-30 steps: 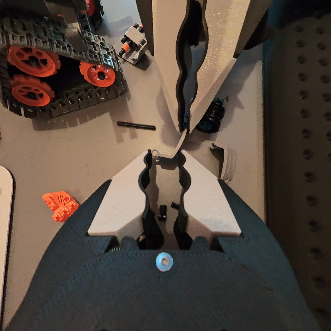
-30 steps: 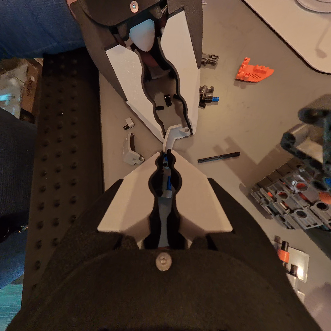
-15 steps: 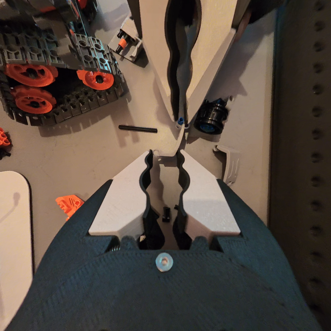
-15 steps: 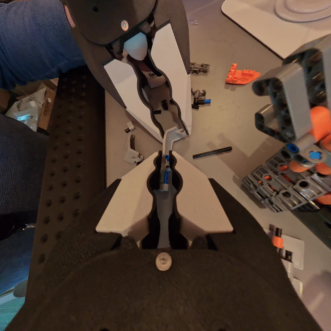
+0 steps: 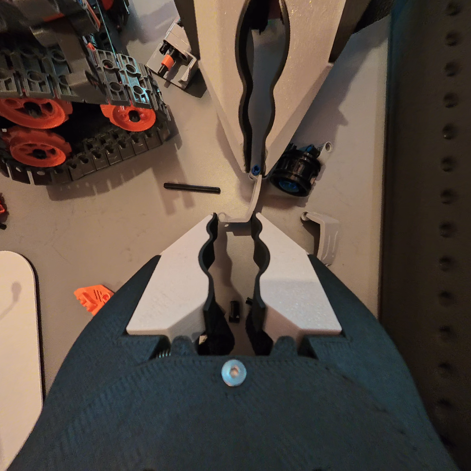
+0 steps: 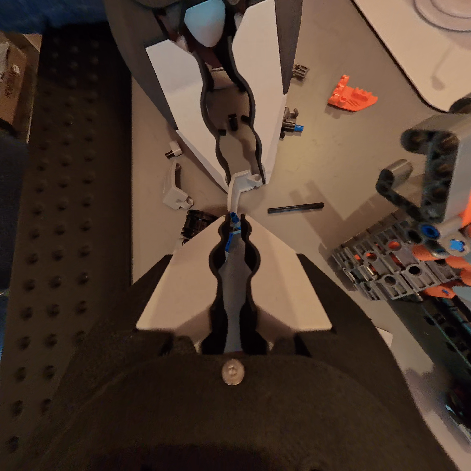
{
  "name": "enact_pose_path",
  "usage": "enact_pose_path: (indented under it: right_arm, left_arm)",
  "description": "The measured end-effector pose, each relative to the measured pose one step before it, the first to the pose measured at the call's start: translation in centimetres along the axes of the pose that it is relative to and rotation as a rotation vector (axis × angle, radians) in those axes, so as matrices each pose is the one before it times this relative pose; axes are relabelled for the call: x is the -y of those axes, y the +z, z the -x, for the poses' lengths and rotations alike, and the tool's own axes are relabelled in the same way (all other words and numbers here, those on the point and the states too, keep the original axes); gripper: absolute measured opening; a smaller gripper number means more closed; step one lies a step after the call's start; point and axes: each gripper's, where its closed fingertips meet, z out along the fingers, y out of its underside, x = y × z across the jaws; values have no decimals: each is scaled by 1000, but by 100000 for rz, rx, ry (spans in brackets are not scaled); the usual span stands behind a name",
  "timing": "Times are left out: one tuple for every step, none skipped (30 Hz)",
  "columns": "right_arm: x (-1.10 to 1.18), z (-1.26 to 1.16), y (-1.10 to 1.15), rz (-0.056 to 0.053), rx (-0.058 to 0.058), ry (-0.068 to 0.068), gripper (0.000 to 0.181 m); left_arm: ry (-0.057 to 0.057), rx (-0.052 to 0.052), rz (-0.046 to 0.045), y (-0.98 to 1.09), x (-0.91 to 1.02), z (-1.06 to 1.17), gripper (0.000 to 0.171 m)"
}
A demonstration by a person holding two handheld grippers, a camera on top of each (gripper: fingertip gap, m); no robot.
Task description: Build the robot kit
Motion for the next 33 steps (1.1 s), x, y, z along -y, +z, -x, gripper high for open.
enact_pose_path:
  right_arm:
    - [-17, -45, 17, -188, 43, 266, 5]
    - [5, -42, -9, -446, 59, 237, 4]
    - [-25, -9, -32, -326, 276, 329, 4]
    - [-10, -59, -54, -499, 529, 1219, 4]
    - [15, -167, -41, -974, 245, 1463, 4]
    - [12, -70, 5, -1129, 682, 1180, 4]
    - [-11, -19, -29, -873, 1004, 1702, 4]
    - [-33, -40, -46, -576, 773, 1522, 4]
    - [-31, -50, -57, -549, 681, 1279, 3]
    - [-25, -53, -64, -956, 1197, 2280, 3]
    - [-4, -83, -59, -995, 982, 2272, 3]
    - [-27, -30, -43, -191, 237, 600, 3]
    - [-18, -37, -15, 109, -219, 82, 3]
    - [-6, -15, 11, 188, -329, -131, 3]
    - [-17, 13, 3, -93, 181, -181, 3]
    - [-11, -35, -13, 86, 56, 301, 3]
    - [4, 24, 34, 309, -397, -641, 3]
    - [-16, 38, 32, 291, -363, -853, 3]
    - [-15, 0, 6, 106, -502, -810, 3]
    - [-20, 23, 27, 318, -966, -1340, 3]
    - [-12, 15, 8, 378, -860, -1115, 3]
    - [-14, 13, 19, 161, -744, -921, 3]
    - [-37, 34, -9, 182, -765, -1363, 3]
    - [-37, 13, -21, 174, -520, -941, 3]
    - [1, 23, 21, -10, -490, -935, 3]
    - [-11, 19, 31, 249, -554, -1122, 3]
    - [-27, 22, -7, 656, -749, -1406, 3]
    - [4, 2, 22, -89, -469, -1233, 3]
    - [-29, 35, 26, -435, -217, -1126, 3]
    - [-287, 73, 140, 1939, -1314, -2771, 3]
    - [-269, 86, 116, 1107, -582, -1382, 4]
    - [93, 8, -21, -1324, 19, -104, 3]
    - [-39, 16, -30, 77, -358, -253, 3]
  left_arm:
    - [-37, -76, 198, 13, 2, 37, 24]
    - [-88, -72, -6, 8, 32, 65, 24]
    - [-105, -445, 75, 13, 38, 2, 24]
    - [-25, 65, -50, -10, 79, 82, 23]
    - [-118, 393, 286, -10, 27, 150, 23]
    - [14, -320, 340, 2, 8, 48, 23]
    - [-257, -587, 87, -2, 46, 13, 23]
    - [-90, -438, 8, 9, 66, 45, 23]
    - [-202, -670, -42, 5, 78, 26, 23]
    - [-313, -809, 193, 0, 60, 28, 23]
    - [24, -303, 287, -3, 57, 93, 23]
    - [230, -357, 323, 3, 71, 30, 23]
    - [247, -296, 760, 38, -1, 48, 23]
    - [487, -12, 517, 15, 13, 85, 23]
    - [294, -379, 376, 4, 23, 1, 23]
    - [-15, -238, 462, 23, -8, 27, 23]
    - [495, 46, 672, 33, -27, 23, 23]
    - [447, 262, 281, 15, 0, 19, 23]
    - [-216, -32, 155, 31, -13, -20, 23]
    - [540, 659, 26, 11, -8, 29, 23]
    - [635, 1027, -121, -5, 21, 8, 23]
    - [123, 459, 373, 13, -14, -27, 24]
    - [278, 298, -63, 0, 51, -16, 24]
    - [320, 426, -84, -15, 64, 17, 23]
    - [611, 572, 815, 28, -58, 22, 24]
    - [491, 360, 413, 34, 1, -5, 24]
    - [370, 461, -154, 2, 43, 12, 24]
    - [749, 757, 345, 35, -57, 22, 24]
    - [167, 306, 173, 32, -24, -50, 24]
    - [363, -167, -392, 32, 84, -167, 24]
    - [357, 825, 1046, 171, -129, -50, 24]
    - [360, 914, -64, 103, 13, 13, 24]
    - [-19, 22, 197, 36, 1, -20, 25]
